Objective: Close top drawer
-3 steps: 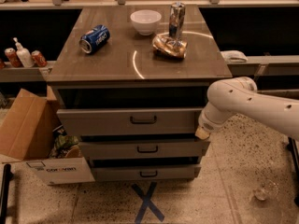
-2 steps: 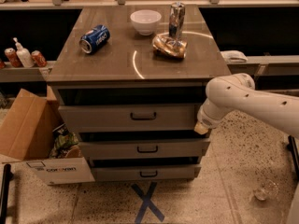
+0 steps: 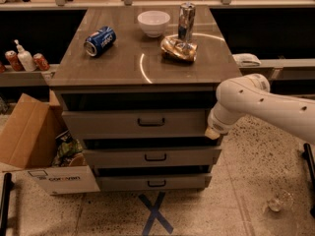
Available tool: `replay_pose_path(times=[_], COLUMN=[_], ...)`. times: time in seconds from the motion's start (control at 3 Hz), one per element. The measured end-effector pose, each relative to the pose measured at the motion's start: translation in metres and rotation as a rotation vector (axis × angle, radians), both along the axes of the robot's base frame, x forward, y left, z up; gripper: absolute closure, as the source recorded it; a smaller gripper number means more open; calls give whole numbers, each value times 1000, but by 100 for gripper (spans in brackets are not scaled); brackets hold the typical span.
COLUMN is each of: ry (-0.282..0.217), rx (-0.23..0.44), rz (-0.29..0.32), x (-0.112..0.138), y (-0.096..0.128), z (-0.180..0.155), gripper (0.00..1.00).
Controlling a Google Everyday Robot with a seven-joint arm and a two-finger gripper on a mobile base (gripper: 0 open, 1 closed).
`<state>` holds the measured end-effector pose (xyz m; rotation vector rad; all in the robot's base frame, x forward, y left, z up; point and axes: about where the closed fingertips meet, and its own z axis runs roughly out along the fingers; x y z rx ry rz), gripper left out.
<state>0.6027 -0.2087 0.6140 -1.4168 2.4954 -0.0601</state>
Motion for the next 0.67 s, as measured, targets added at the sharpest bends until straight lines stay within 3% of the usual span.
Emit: replay_pose_path(times=[0.67], ry=[51], rx=[62], rz=[77], x=[-79], y=[-4], z=[38], gripper=[100])
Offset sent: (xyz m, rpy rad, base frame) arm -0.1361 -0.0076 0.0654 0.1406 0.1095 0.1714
